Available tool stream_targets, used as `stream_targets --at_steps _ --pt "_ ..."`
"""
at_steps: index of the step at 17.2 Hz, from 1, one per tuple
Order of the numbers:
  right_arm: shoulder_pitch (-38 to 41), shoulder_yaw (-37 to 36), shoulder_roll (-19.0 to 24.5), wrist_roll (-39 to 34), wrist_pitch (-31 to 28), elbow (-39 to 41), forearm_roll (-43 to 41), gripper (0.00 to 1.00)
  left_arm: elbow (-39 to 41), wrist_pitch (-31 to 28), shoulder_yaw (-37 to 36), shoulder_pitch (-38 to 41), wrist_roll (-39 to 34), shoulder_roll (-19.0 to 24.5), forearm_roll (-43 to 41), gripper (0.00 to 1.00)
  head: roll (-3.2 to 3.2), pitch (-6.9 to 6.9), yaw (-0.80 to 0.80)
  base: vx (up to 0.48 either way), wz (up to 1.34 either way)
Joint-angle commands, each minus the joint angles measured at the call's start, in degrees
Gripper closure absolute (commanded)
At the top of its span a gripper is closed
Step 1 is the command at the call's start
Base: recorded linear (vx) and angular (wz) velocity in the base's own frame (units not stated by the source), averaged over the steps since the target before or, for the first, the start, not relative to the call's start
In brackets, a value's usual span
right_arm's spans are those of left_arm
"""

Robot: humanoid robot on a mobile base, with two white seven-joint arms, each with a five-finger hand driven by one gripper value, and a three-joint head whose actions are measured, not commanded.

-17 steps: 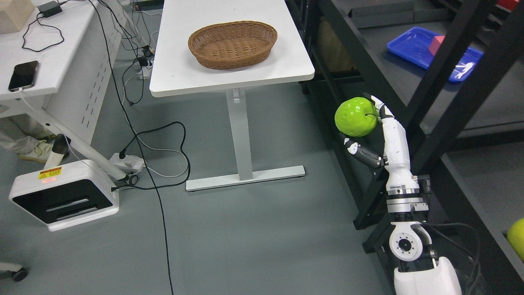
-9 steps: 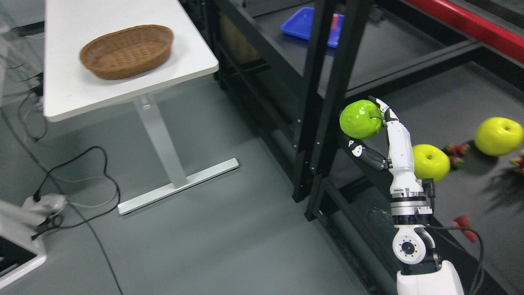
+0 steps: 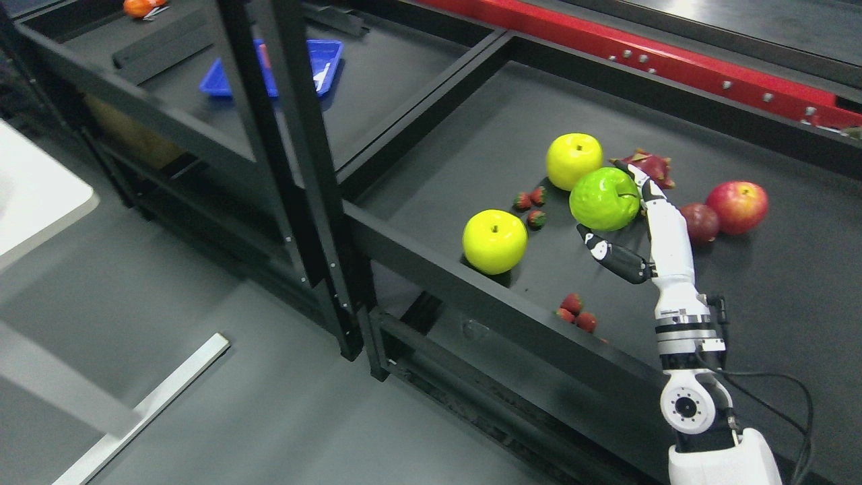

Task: Place green apple on left shelf middle layer
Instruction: 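Hold the apple in the right hand while turning toward the shelf, then lower the green apple onto the black shelf tray with the right hand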

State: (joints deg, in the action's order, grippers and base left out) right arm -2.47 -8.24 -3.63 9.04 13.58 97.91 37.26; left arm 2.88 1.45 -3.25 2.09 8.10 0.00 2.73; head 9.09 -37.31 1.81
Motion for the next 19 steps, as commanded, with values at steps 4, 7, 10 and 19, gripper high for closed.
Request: stream_targets --at_steps 4,7,10,19 --pt "4.2 -1.3 -5.9 0.3 0.2 0.0 0.0 0.99 -0.1 0.0 0.0 0.0 0.0 1.0 0.0 0.00 0.00 0.00 0.00 0.154 -0.69" --pt "5.6 -4.7 -5.0 0.7 0.7 0.0 0.0 0.99 0.0 0.0 0.0 0.0 0.0 1.0 0.0 0.00 0.00 0.00 0.00 0.146 -0.62" --pt "6.9 -4.1 -4.6 0.1 1.2 0.0 -0.1 0.99 -0.1 0.0 0.0 0.0 0.0 1.0 0.0 0.00 0.00 0.00 0.00 0.117 -0.49" --pt "5.5 -0.1 -4.7 -0.3 1.5 0.0 -0.1 0.99 0.0 0.0 0.0 0.0 0.0 1.0 0.0 0.00 0.00 0.01 0.00 0.090 -0.33"
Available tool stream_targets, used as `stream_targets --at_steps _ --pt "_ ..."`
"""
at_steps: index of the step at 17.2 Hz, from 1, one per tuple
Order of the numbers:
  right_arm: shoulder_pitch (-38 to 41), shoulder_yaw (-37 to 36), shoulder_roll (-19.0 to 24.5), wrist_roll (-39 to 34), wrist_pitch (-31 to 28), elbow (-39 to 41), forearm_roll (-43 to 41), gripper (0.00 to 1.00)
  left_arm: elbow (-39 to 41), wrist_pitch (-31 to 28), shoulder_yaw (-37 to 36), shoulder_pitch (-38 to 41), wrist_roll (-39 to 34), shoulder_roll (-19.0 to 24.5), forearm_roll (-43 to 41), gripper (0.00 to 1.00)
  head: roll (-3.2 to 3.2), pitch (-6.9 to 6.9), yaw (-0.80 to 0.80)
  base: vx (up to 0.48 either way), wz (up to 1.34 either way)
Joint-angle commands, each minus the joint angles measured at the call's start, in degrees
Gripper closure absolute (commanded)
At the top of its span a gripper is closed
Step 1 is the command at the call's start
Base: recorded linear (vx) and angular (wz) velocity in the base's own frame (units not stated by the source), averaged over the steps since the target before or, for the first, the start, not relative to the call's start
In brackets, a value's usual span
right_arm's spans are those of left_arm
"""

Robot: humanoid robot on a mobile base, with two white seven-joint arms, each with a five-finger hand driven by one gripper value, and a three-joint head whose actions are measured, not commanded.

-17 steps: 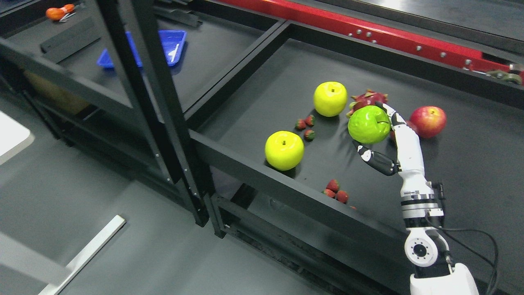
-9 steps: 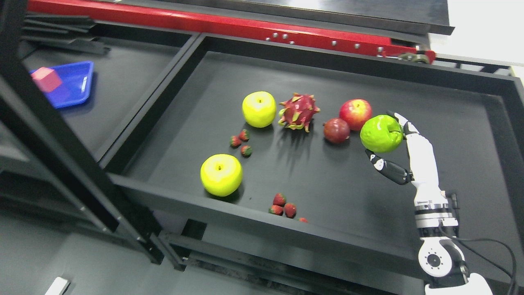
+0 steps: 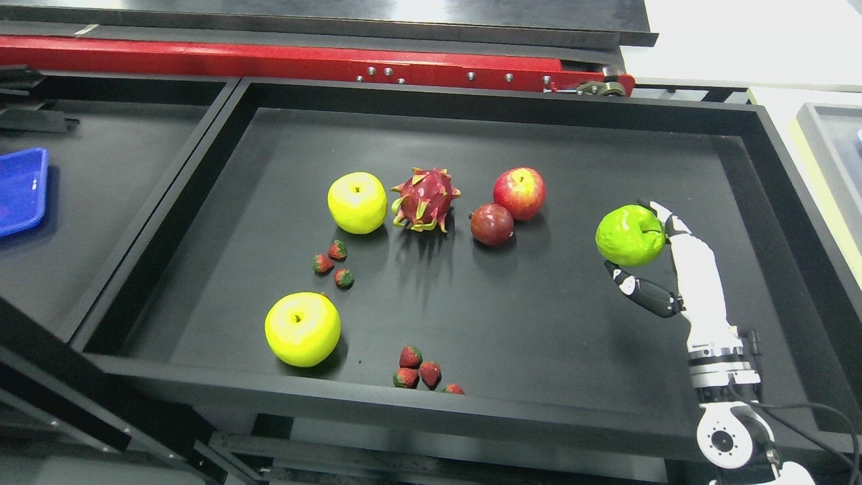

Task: Place green apple on left shelf middle layer
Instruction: 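Lower the green apple onto the black shelf tray with the right hand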

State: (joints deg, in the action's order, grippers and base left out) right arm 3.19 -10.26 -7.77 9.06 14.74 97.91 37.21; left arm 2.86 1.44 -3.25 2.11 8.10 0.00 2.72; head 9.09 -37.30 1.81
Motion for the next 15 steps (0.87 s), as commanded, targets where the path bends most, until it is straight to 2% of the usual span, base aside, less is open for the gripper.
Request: stream_targets --at_steps 1,4,6,10,13,15 --pt "-0.1 2.4 -0.8 -1.1 1.5 0.0 0.0 0.99 0.0 0.0 0.0 0.0 0.0 1.0 0.0 0.00 0.00 0.00 0.00 0.058 -0.18" --pt "-0.1 6.1 -0.6 -4.6 2.7 0.0 0.0 0.99 0.0 0.0 0.0 0.0 0.0 1.0 0.0 0.00 0.00 0.01 0.00 0.050 -0.17" --pt "-1.3 12.7 -0.6 -7.5 2.3 0.0 0.0 0.99 0.0 0.0 0.0 0.0 0.0 1.0 0.0 0.00 0.00 0.01 0.00 0.033 -0.12" --pt "-7.7 20.4 -0.1 -15.5 -2.7 -1.0 1.5 0.97 0.0 0.0 0.0 0.0 0.0 1.0 0.0 0.00 0.00 0.01 0.00 0.021 -0.06" --pt "-13.0 23.6 2.8 -18.8 -3.6 -10.3 8.2 0.97 0.0 0.0 0.0 0.0 0.0 1.0 0.0 0.00 0.00 0.02 0.00 0.002 0.00" --pt "-16.4 23.8 2.9 -20.7 -4.3 -14.2 9.5 0.97 0.0 0.0 0.0 0.0 0.0 1.0 0.0 0.00 0.00 0.01 0.00 -0.003 0.01"
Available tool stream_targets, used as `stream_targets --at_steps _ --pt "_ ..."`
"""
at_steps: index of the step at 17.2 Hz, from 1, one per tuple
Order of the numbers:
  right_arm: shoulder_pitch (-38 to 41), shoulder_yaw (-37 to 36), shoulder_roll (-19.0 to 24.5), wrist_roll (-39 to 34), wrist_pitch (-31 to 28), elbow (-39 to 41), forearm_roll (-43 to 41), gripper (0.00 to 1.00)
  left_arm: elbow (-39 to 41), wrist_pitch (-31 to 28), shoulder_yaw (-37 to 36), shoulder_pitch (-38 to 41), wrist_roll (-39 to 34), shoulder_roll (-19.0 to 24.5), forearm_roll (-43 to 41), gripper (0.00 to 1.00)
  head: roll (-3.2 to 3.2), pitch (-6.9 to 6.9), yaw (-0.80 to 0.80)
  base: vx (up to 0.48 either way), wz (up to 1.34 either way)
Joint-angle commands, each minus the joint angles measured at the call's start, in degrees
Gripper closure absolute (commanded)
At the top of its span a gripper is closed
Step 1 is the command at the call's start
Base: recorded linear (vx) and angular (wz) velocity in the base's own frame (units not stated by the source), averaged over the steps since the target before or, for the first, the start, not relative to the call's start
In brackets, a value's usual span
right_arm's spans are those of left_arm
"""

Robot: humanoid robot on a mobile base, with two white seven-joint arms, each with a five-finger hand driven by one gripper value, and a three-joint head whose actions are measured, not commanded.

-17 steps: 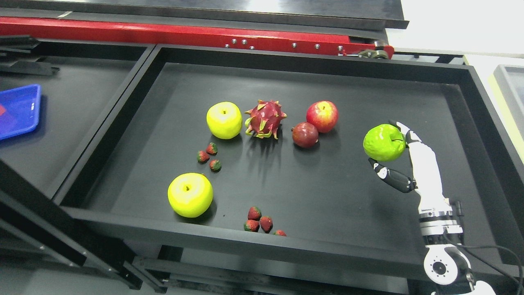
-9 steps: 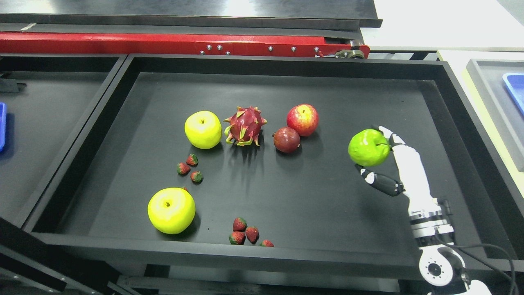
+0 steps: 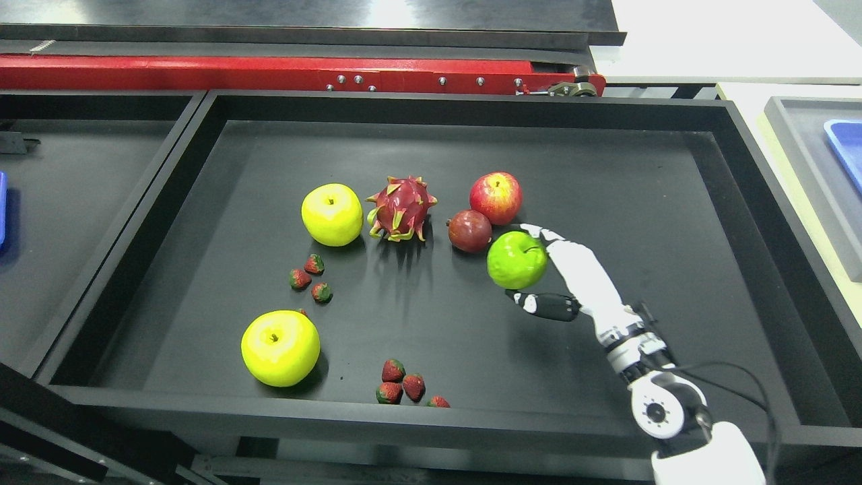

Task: Place green apple on left shelf middle layer
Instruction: 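Lower the green apple onto the black shelf tray with the right hand, then open the right hand and withdraw it from the apple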

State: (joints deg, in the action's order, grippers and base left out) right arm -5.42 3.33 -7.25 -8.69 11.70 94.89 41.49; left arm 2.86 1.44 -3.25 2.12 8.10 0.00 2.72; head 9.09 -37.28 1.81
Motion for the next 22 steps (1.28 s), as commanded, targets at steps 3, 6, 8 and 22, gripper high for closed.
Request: stream_targets --at_steps 3,6,8,22 --pt "-9.6 10.7 2.5 -9.3 -3.3 -14.2 5.4 0.94 0.0 0.0 0.0 0.0 0.0 1.0 0.0 0.00 0.00 0.00 0.00 0.000 0.00" --pt "-13.8 10.6 3.9 -9.7 -6.2 -20.5 6.7 0.88 0.0 0.0 0.0 0.0 0.0 1.0 0.0 0.00 0.00 0.00 0.00 0.000 0.00" --pt "-14.1 10.6 5.7 -10.0 -6.3 -23.3 6.2 0.66 0.0 0.0 0.0 0.0 0.0 1.0 0.0 0.00 0.00 0.00 0.00 0.000 0.00" --pt "-4.0 -16.5 6.3 -7.2 -1.4 -11.2 -41.3 0.00 0.0 0.0 0.0 0.0 0.0 1.0 0.0 0.00 0.00 0.00 0.00 0.000 0.00"
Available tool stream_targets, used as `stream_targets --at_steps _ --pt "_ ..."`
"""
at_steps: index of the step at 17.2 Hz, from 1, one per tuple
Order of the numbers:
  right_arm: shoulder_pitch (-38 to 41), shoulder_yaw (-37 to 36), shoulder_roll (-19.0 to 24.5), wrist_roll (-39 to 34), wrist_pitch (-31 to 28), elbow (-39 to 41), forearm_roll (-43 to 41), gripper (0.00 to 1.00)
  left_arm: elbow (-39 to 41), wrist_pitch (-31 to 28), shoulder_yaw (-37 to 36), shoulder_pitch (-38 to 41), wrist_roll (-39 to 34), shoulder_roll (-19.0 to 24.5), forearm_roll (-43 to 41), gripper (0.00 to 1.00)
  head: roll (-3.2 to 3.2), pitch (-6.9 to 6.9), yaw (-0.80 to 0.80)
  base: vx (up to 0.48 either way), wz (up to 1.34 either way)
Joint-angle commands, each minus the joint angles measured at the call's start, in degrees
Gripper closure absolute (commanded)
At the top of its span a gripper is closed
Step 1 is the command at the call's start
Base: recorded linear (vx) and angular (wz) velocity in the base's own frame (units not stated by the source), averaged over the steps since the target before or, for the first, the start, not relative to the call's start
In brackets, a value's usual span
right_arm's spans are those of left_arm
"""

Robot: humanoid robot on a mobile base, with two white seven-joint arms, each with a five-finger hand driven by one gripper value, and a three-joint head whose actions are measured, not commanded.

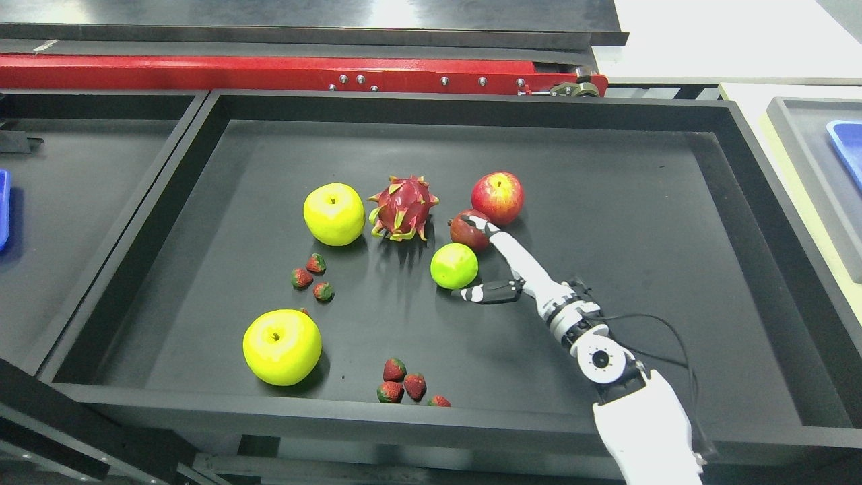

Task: Place green apple on left shelf middle layer
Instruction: 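Open the right hand and withdraw it from the apple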

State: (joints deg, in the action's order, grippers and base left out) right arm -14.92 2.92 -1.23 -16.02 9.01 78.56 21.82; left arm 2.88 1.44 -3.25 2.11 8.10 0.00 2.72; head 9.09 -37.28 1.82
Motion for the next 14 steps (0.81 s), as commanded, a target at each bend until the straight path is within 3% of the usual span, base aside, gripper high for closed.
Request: stream_targets --at_steps 1,4,14 --pt "7.1 -16.4 0.2 0.1 2.3 5.2 -24.8 0.00 0.0 0.0 0.0 0.0 0.0 1.0 0.0 0.00 0.00 0.00 0.00 0.000 0.00" --pt "11.7 -15.5 0.2 0.2 5.1 7.9 -27.6 0.00 0.0 0.0 0.0 0.0 0.0 1.0 0.0 0.00 0.00 0.00 0.00 0.000 0.00" --pt "14.0 -11.2 0.2 0.5 4.6 11.1 -28.0 0.00 0.0 0.0 0.0 0.0 0.0 1.0 0.0 0.00 0.00 0.00 0.00 -0.010 0.00"
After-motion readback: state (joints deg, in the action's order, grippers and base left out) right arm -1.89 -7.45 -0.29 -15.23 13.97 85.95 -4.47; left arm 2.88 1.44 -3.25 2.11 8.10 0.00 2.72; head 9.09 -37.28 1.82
